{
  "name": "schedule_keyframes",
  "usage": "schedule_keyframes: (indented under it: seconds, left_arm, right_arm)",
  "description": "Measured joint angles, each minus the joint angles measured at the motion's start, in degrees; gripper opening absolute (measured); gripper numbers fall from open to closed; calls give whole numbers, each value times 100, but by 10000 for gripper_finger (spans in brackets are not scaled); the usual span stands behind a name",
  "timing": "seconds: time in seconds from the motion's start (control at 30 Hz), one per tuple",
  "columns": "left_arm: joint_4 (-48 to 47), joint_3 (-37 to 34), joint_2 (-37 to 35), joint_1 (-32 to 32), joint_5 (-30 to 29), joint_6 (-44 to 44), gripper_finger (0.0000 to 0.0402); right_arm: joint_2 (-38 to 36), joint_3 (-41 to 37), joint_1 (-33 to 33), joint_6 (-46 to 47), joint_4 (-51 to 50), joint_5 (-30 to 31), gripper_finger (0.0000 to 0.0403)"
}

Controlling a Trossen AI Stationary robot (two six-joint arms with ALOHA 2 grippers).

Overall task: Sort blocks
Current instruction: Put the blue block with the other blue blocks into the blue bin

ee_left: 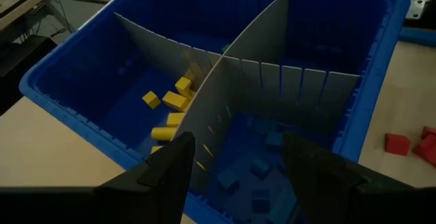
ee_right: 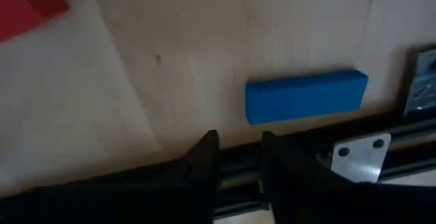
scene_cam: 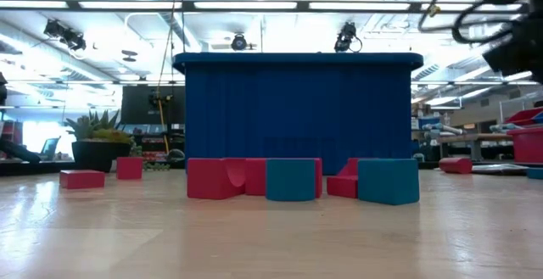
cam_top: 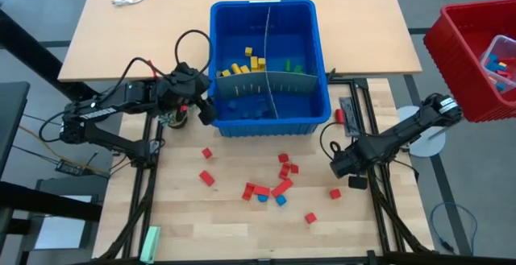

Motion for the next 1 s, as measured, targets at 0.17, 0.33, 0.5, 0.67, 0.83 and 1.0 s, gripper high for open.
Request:
schedule_keyframes:
  seconds: [0.17,0.33,0.5,0.67,0.83,1.0]
  left_arm:
    - [0,0,0,0,6,0,232]
    - [3,0,0,0,9,0,232]
    - [2,0,0,0,13,0,232]
    - [0,0,0,0,15,2,232]
    - [0,0,0,0,17,9,232]
    - [0,2,0,0,17,16,232]
  right_arm:
    - [-2,-377,-29,-181,330,172,34]
    - [-2,-706,-183,-143,685,245,4]
    - [43,-882,-344,-81,922,161,2]
    - [273,-910,-467,555,931,454,1]
    - [571,-1108,-503,765,1119,469,1]
    - [769,-1151,-497,768,1146,476,1]
